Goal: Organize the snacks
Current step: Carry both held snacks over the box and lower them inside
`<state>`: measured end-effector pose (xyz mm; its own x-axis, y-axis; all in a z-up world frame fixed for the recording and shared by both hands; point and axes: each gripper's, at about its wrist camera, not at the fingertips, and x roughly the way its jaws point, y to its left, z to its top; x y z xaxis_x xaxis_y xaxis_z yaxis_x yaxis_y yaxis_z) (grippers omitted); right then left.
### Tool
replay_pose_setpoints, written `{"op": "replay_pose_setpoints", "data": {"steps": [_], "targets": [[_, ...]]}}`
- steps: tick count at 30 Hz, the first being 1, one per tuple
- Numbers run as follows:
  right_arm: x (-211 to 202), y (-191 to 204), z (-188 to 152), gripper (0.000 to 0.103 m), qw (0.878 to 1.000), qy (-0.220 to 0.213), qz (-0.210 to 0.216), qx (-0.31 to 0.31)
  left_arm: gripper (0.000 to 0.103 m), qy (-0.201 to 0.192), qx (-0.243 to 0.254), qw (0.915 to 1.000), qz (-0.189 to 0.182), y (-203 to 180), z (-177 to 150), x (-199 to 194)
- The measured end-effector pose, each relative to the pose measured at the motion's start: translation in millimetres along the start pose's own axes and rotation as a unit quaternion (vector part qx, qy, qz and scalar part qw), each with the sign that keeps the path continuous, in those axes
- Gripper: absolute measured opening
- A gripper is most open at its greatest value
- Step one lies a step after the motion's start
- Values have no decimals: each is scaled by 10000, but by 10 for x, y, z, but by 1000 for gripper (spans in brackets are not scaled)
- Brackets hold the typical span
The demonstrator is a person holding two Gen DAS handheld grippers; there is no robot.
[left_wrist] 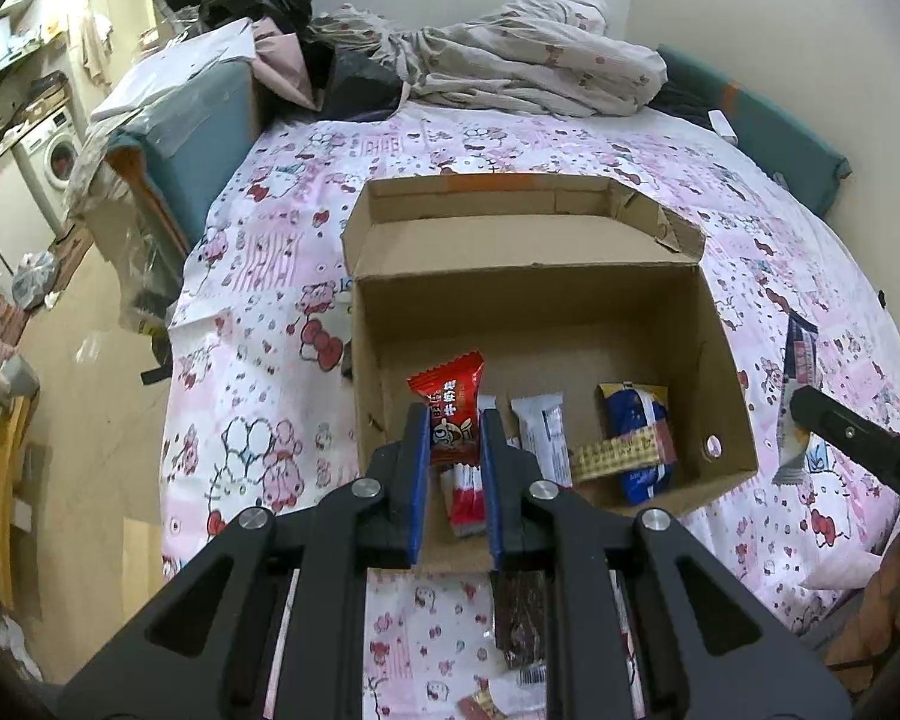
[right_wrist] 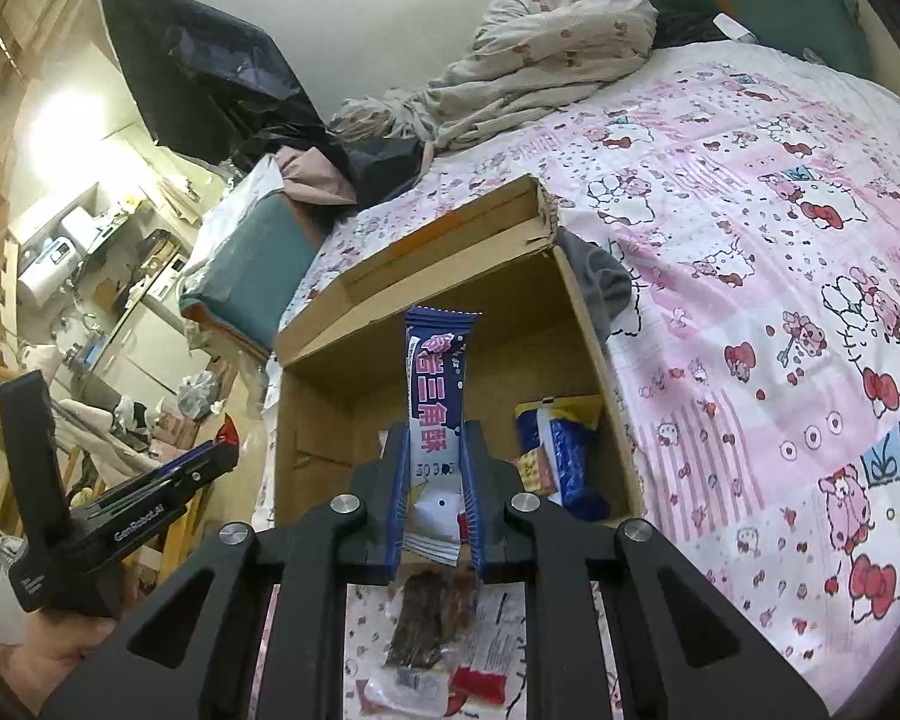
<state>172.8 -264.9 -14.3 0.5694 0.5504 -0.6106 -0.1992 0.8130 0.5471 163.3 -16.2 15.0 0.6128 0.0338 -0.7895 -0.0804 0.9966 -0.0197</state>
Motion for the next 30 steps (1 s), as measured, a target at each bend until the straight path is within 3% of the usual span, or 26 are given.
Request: {"op": "replay_pose_setpoints", "data": {"steps": [13, 22, 30], "targets": [[530, -115, 151, 17, 9986, 417, -295, -129, 13, 107, 286, 9995, -67, -111, 114, 473], [880, -191, 94, 18, 9955, 890, -329, -5, 13, 300, 219, 9990, -246, -75, 25, 860], [1005, -179, 35, 18, 9930, 1138, -324, 28, 14, 241, 301, 9987, -326, -147, 11, 898]]}}
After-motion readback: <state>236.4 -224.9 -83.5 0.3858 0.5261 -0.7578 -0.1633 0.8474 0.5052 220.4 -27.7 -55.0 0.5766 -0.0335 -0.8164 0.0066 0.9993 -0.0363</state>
